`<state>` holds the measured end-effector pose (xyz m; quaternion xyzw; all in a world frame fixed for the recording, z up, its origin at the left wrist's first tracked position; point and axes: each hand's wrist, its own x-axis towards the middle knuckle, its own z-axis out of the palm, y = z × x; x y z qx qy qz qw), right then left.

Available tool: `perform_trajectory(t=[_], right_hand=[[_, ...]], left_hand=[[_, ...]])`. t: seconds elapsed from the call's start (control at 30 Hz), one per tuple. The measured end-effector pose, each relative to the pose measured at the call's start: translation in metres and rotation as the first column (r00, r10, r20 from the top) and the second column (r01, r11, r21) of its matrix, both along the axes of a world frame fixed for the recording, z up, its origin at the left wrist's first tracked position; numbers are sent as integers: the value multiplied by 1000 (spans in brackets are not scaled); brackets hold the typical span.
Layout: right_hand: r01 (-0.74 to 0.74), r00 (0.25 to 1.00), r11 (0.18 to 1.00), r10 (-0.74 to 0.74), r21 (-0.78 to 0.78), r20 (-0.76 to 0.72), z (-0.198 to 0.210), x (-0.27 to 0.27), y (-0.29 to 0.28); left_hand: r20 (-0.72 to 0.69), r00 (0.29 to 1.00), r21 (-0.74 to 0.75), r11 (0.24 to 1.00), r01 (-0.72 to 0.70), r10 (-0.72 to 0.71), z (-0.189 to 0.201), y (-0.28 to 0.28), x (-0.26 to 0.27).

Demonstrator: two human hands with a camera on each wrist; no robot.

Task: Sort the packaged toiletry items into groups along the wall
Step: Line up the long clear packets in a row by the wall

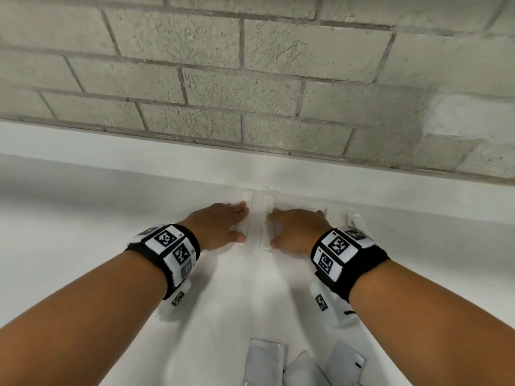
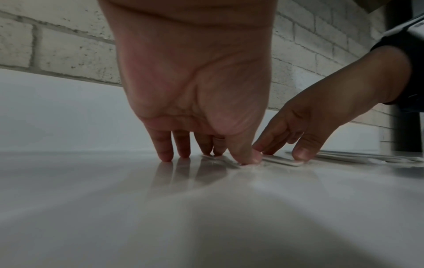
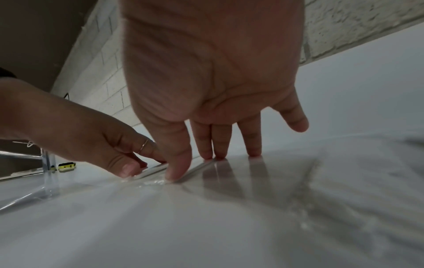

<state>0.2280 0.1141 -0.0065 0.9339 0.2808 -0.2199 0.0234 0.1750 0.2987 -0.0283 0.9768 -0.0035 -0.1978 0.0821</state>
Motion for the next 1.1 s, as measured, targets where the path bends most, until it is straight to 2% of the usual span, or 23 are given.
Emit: perform_trajectory(t=[0.47, 0.6, 0.67, 0.73, 0.8, 0.87, 0.97, 1.1], right_hand=[[58, 998, 995, -57, 80, -12, -7, -9, 7], [147, 986, 937, -113, 318, -123, -3, 0, -17], [199, 980, 910, -194, 365, -51, 7, 8, -40], [220, 965, 932, -250, 288, 73, 15, 15, -64], [162, 976, 979, -177, 122, 125, 17, 14, -81], [-22, 991, 998, 29, -53, 134, 12, 8, -85], [-306, 931, 942, 327, -139, 163, 5, 10, -83], [-524, 808, 810, 571, -263, 146, 12, 19, -75]], left_hand=[[16, 1000, -18, 1000, -4, 4, 7, -2, -3], [68, 997, -66, 997, -29, 34, 3, 0, -5], [88, 996, -81, 997, -17, 24, 0, -1, -7], [106, 993, -63, 997, 52, -45, 1, -8, -8], [110, 986, -22, 992, 126, -123, 2, -18, -8], [83, 982, 28, 985, 170, -172, 1, -23, -7], [30, 987, 28, 987, 156, -157, -1, -26, -8], [55, 990, -16, 991, 135, -134, -4, -25, -12]])
